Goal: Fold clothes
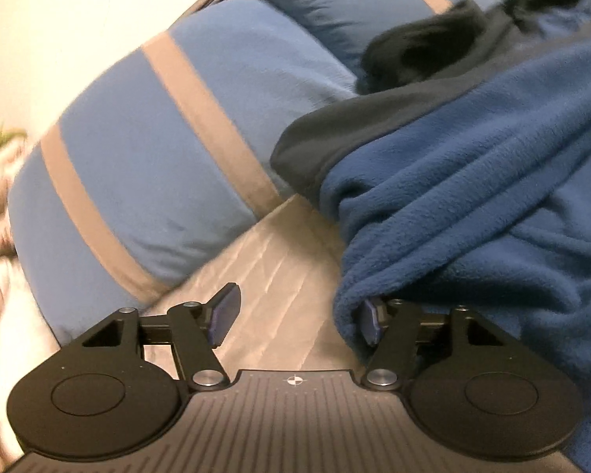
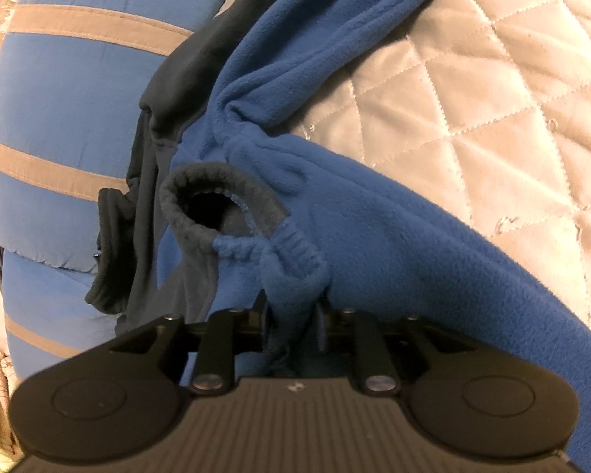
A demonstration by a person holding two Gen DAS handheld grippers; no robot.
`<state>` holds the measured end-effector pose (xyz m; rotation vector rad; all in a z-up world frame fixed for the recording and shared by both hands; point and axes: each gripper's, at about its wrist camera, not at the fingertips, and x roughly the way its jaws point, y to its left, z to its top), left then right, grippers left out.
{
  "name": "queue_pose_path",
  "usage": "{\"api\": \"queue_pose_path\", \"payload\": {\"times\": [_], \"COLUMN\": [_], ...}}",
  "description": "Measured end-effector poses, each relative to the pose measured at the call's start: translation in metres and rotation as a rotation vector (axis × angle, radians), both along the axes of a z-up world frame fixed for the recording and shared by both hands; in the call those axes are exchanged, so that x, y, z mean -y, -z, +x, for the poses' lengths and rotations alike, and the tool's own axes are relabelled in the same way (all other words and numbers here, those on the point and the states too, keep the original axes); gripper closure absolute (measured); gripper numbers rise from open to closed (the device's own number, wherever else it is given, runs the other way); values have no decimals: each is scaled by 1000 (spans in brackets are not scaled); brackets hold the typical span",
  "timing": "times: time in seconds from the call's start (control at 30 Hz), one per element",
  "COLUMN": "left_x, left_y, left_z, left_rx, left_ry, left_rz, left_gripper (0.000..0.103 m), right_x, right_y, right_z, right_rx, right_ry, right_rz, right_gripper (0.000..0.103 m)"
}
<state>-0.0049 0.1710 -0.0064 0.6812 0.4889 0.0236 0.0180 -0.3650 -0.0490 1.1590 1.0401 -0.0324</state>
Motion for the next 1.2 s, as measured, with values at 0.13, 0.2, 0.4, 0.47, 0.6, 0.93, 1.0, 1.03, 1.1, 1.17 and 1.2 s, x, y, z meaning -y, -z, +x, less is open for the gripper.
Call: {"api": "queue_pose_path", "payload": {"times": [0.13, 0.2, 0.4, 0.47, 0.6, 0.93, 1.0, 1.03, 1.1, 1.17, 1.2], "left_x": [-13, -22, -56, -59, -68, -110, -115, -118, -132, -147, -152], "left_y": [-7, -12, -19, -19, -21, -35, -33, -32, -28, -25, -23], "left_z": [5, 9, 23, 26, 26, 8, 8, 8, 5, -1, -3], "left_rx": [-23, -46, -134, -151, -203, -198, -197, -199, -162, -114, -95], "left_ry": [-41, -80, -213, -243, -289, -274, -277, -280, -321, -378, -405], "left_rz": [-137, -243, -581, -620, -730, -1132, -1226, -1282, -1429, -1540, -1574], "left_gripper": [42, 42, 41, 36, 21, 22, 22, 22, 22, 22, 21], "right_x": [-5, -6, -7, -6, -5, -3, -4, -4, -5, -5, -5], "right_y": [-3, -3, -2, -2, -2, -6, -7, -8, -7, -8, -8], "right_z": [1, 1, 3, 4, 4, 2, 3, 3, 4, 5, 5], "right_rx": [21, 30, 38, 34, 23, 25, 32, 33, 33, 34, 33], "right_ry": [-25, -33, -57, -56, -58, -63, -74, -77, -80, -82, -83], "right_rz": [-25, -25, -8, 0, -2, 27, 25, 22, 24, 29, 30], "right_gripper": [78, 79, 79, 79, 67, 32, 30, 29, 27, 26, 26]}}
